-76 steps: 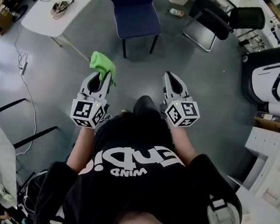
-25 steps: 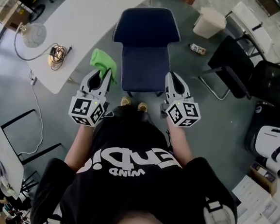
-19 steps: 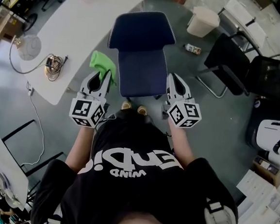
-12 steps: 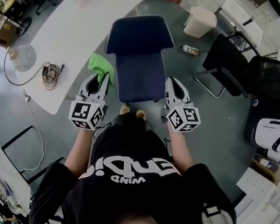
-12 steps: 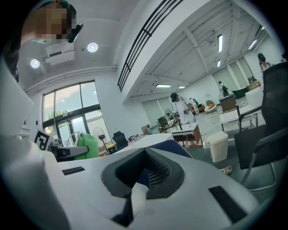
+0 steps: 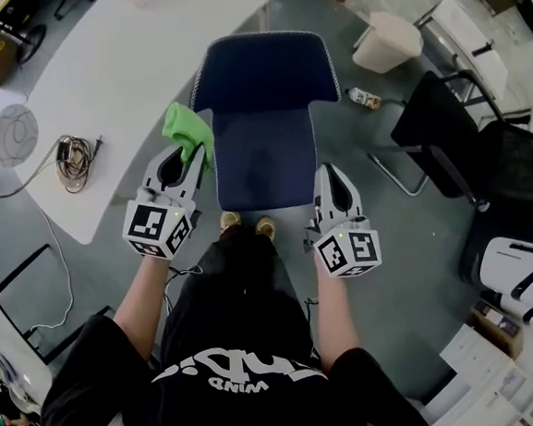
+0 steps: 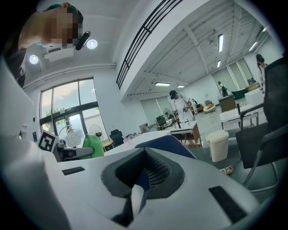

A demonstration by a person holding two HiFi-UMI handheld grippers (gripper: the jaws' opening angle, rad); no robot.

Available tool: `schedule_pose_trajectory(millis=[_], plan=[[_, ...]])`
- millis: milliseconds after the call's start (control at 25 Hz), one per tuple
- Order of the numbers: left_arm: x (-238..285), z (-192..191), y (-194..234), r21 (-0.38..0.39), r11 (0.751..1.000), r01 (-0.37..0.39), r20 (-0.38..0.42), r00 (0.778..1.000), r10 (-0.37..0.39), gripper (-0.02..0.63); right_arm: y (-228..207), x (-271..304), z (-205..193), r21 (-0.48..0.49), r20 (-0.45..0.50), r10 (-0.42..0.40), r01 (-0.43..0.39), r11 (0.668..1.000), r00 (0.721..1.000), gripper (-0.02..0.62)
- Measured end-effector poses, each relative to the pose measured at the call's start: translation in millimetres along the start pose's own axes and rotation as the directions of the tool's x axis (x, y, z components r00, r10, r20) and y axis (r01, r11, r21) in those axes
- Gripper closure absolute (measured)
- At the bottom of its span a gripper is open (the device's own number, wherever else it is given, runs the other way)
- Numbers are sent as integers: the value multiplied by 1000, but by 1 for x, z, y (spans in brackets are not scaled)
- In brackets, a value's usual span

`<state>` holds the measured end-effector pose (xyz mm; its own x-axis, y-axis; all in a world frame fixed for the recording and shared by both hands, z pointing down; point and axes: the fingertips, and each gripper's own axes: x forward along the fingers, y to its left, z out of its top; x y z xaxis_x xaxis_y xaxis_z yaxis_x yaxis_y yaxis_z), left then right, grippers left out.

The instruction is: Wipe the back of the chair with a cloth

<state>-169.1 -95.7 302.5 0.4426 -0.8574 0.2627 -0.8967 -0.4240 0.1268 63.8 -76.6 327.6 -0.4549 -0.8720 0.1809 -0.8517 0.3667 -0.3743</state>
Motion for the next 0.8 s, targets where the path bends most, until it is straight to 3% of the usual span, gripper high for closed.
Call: schedule_pose_trajectory(millis=[400,800], plan=[[55,-55,24,-48,999,3,17,1000,-2,541,-31,41,-46,38,12,-1,0,999,1000,598],[85,-76,66,-13,997,-76,38,996,76,541,-27,65,-79,15,-24,54,-53,998,998,598]])
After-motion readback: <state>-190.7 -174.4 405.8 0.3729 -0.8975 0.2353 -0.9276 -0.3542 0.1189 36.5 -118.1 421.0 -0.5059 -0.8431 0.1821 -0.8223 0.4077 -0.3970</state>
